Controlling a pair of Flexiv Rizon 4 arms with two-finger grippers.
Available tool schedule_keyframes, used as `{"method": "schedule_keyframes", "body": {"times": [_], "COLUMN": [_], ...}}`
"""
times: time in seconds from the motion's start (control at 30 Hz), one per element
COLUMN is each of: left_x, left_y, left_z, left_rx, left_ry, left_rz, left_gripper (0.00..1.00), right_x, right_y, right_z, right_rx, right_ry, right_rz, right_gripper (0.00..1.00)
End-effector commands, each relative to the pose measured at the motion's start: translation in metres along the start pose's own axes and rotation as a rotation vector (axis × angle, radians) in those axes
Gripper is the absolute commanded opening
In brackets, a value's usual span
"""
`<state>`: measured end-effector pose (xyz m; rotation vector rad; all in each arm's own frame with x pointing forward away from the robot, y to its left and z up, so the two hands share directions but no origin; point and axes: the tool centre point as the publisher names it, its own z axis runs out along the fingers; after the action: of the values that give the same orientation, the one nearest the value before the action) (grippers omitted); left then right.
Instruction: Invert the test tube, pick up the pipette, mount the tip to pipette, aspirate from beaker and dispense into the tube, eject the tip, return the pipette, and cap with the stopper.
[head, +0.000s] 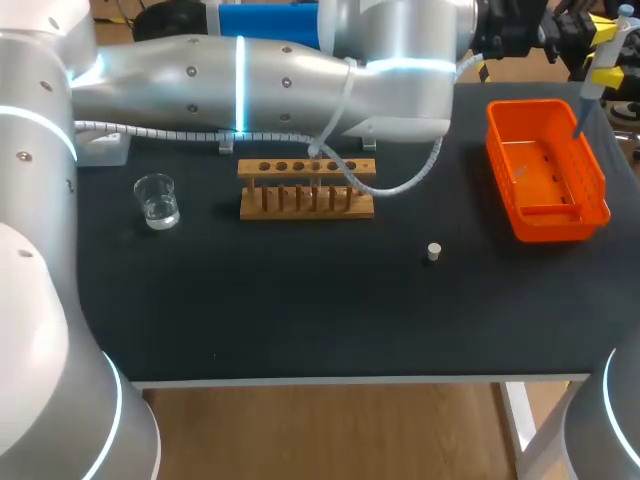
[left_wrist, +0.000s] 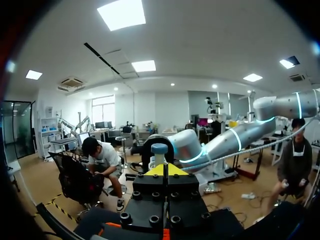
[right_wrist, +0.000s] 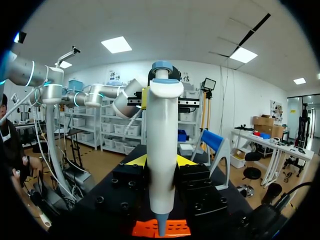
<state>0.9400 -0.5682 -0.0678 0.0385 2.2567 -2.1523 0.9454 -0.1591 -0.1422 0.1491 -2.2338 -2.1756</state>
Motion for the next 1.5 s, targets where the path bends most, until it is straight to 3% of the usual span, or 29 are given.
{"method": "schedule_keyframes", "body": {"times": [0.03, 0.3, 0.5, 0.53, 0.57, 0.6, 1.0, 1.27, 1.5], "left_x": [-0.003, -0.003, 0.000, 0.001, 0.001, 0.001, 0.004, 0.020, 0.035], "left_y": [-0.009, -0.039, -0.052, -0.053, -0.055, -0.056, -0.061, -0.053, -0.036], "left_z": [-0.002, -0.006, -0.008, -0.009, -0.011, -0.014, -0.066, -0.117, -0.162], "left_rx": [0.004, 0.017, 0.028, 0.024, 0.016, 0.012, -0.072, -0.095, -0.089], "left_ry": [-0.020, -0.033, -0.032, -0.032, -0.036, -0.041, 0.051, 0.034, 0.013], "left_rz": [0.027, 0.100, 0.117, 0.116, 0.110, 0.104, 0.004, -0.021, -0.018], "left_gripper": [0.00, 0.00, 0.00, 0.08, 0.36, 1.00, 1.00, 1.00, 1.00], "right_x": [0.000, 0.000, 0.000, 0.000, 0.000, 0.000, 0.000, 0.000, 0.000], "right_y": [0.007, 0.007, 0.007, 0.007, 0.007, 0.007, 0.007, 0.007, 0.007], "right_z": [0.000, 0.000, 0.000, 0.000, 0.000, 0.000, 0.000, 0.000, 0.000], "right_rx": [0.006, 0.006, 0.006, 0.006, 0.006, 0.006, 0.006, 0.006, 0.006], "right_ry": [0.003, 0.003, 0.003, 0.003, 0.003, 0.003, 0.003, 0.003, 0.003], "right_rz": [0.000, 0.000, 0.000, 0.000, 0.000, 0.000, 0.000, 0.000, 0.000], "right_gripper": [0.00, 0.00, 0.00, 0.00, 0.00, 0.00, 0.00, 0.00, 0.00]}}
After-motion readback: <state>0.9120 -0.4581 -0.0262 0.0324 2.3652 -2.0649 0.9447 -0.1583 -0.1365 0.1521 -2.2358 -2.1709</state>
